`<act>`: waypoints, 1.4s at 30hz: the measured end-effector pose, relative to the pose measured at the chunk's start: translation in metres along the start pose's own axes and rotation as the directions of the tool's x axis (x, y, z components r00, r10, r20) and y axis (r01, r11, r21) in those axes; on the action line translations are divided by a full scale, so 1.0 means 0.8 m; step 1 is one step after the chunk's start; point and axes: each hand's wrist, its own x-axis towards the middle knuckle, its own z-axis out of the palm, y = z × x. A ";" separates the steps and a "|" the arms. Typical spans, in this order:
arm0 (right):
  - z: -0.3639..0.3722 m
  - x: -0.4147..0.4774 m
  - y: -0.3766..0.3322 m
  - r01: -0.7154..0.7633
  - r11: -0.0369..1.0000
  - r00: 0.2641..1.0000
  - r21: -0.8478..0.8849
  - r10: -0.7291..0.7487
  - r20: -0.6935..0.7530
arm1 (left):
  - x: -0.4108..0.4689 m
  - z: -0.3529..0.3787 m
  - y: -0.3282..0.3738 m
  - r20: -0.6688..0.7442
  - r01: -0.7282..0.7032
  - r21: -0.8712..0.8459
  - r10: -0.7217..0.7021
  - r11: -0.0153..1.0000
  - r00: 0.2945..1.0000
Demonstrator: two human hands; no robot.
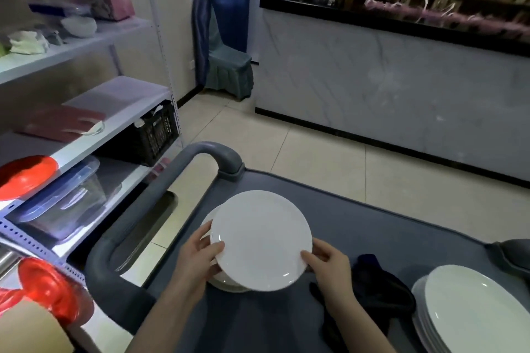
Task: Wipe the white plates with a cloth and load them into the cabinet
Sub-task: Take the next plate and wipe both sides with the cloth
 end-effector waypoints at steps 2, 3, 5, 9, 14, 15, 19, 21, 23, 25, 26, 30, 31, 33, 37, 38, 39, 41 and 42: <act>0.018 0.000 0.000 -0.002 0.999 1.000 -0.036 0.002 -0.018 | 0.013 -0.010 -0.005 0.013 -0.034 0.059 0.033 0.998 0.999; 0.027 -0.001 0.000 -0.009 0.998 1.000 -0.056 0.007 -0.030 | 0.019 -0.015 -0.006 0.004 -0.062 0.114 0.062 0.992 0.998; 0.042 -0.001 0.004 -0.027 0.997 0.998 -0.077 0.023 -0.060 | 0.030 -0.022 -0.008 -0.030 -0.114 0.243 0.125 0.963 0.992; 0.066 0.002 0.012 -0.061 0.990 0.994 -0.124 0.049 -0.093 | 0.042 -0.035 -0.016 -0.141 -0.137 0.429 0.215 0.893 0.966; 0.082 0.002 0.018 -0.084 0.986 0.991 -0.144 0.068 -0.115 | 0.049 -0.047 -0.033 -0.167 -0.123 0.501 0.235 0.857 0.958; 0.084 0.002 0.019 -0.086 0.985 0.990 -0.150 0.068 -0.120 | 0.051 -0.048 -0.035 -0.166 -0.120 0.512 0.236 0.850 0.957; 0.089 0.003 0.021 -0.082 0.988 0.989 -0.128 0.065 -0.135 | 0.056 -0.052 -0.043 -0.163 -0.115 0.553 0.242 0.825 0.956; 0.091 0.004 0.021 -0.078 0.985 0.989 -0.152 0.057 -0.135 | 0.058 -0.052 -0.044 -0.161 -0.115 0.560 0.244 0.821 0.956; 0.091 0.005 0.023 -0.080 0.984 0.990 -0.161 0.059 -0.131 | 0.058 -0.051 -0.044 -0.148 -0.122 0.574 0.248 0.810 0.957; 0.088 0.006 0.026 -0.074 0.983 0.991 -0.167 0.054 -0.121 | 0.056 -0.050 -0.045 -0.124 -0.131 0.611 0.258 0.781 0.958; 0.087 0.007 0.027 -0.069 0.983 0.992 -0.173 0.050 -0.112 | 0.056 -0.050 -0.045 -0.113 -0.135 0.629 0.262 0.766 0.958; 0.075 0.010 0.030 -0.058 0.992 0.997 -0.111 0.052 -0.055 | 0.053 -0.050 -0.039 -0.130 -0.120 0.664 0.272 0.738 0.954; 0.069 0.010 0.031 -0.063 0.995 0.997 -0.075 0.059 -0.050 | 0.051 -0.048 -0.036 -0.155 -0.119 0.663 0.290 0.739 0.944; 0.049 0.008 0.031 -0.045 0.998 0.997 -0.042 0.043 -0.062 | 0.043 -0.034 -0.032 -0.184 -0.155 0.677 0.370 0.719 0.911; -0.021 -0.003 0.036 0.005 1.000 0.991 -0.007 -0.006 -0.131 | 0.017 0.030 -0.029 -0.072 -0.360 0.649 0.525 0.671 0.848; -0.044 -0.008 0.038 0.013 1.000 0.988 -0.008 -0.014 -0.156 | 0.009 0.052 -0.032 -0.016 -0.402 0.627 0.527 0.667 0.850; -0.068 -0.014 0.039 0.023 1.000 0.983 -0.018 -0.026 -0.182 | 0.000 0.075 -0.036 0.046 -0.435 0.605 0.516 0.667 0.856; -0.122 -0.027 0.040 0.047 0.997 0.969 -0.069 -0.062 -0.237 | -0.018 0.125 -0.047 0.172 -0.464 0.558 0.452 0.688 0.876; -0.151 -0.034 0.042 0.053 0.993 0.959 -0.107 -0.081 -0.270 | -0.029 0.150 -0.055 0.232 -0.468 0.541 0.410 0.699 0.882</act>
